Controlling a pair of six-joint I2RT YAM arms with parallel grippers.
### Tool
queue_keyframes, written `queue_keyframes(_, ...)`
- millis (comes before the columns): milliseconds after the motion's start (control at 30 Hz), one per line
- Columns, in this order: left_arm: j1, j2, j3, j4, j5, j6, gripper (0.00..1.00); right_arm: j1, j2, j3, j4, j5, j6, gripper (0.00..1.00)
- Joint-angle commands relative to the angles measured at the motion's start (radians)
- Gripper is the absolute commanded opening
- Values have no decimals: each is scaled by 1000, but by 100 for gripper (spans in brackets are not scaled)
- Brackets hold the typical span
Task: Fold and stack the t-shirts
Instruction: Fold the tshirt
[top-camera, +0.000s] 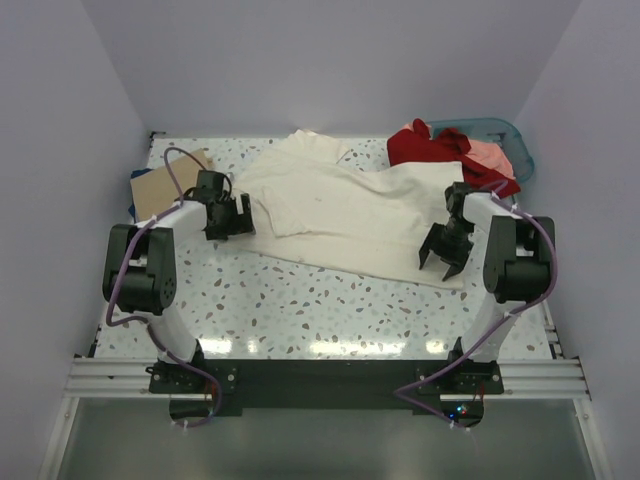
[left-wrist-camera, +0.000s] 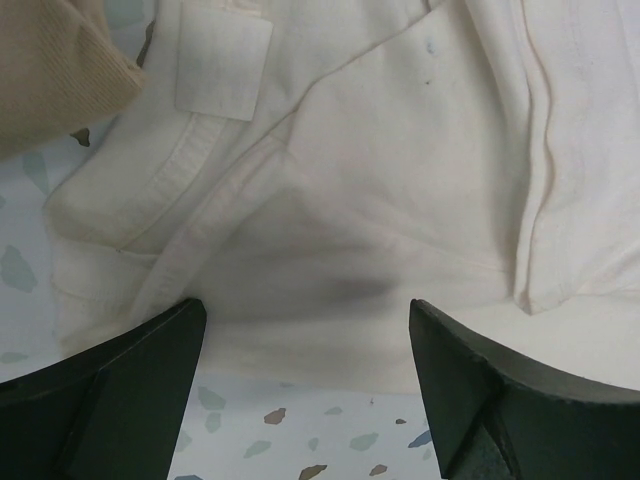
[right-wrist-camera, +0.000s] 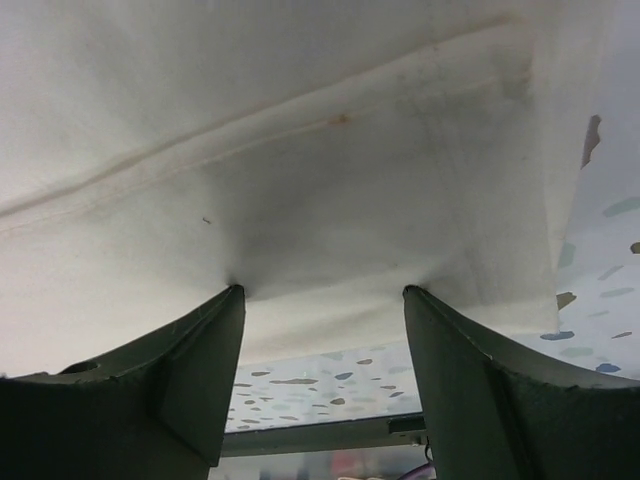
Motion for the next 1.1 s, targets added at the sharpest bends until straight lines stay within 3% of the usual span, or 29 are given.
queue_keyframes(0, 15, -20, -10, 52, -3, 50, 88, -4, 29, 38, 6, 147, -47, 69)
queue_keyframes(467, -16, -148, 17, 84, 173, -36, 89, 19, -37, 159, -49, 3, -68, 69)
queue_keyframes(633, -40, -108, 16, 153, 210, -85, 89, 28, -23, 165, -2, -56, -54, 69)
queue_keyframes(1067, -30, -95, -176, 256, 170, -202, 89, 28, -3, -23, 75, -72, -54, 69)
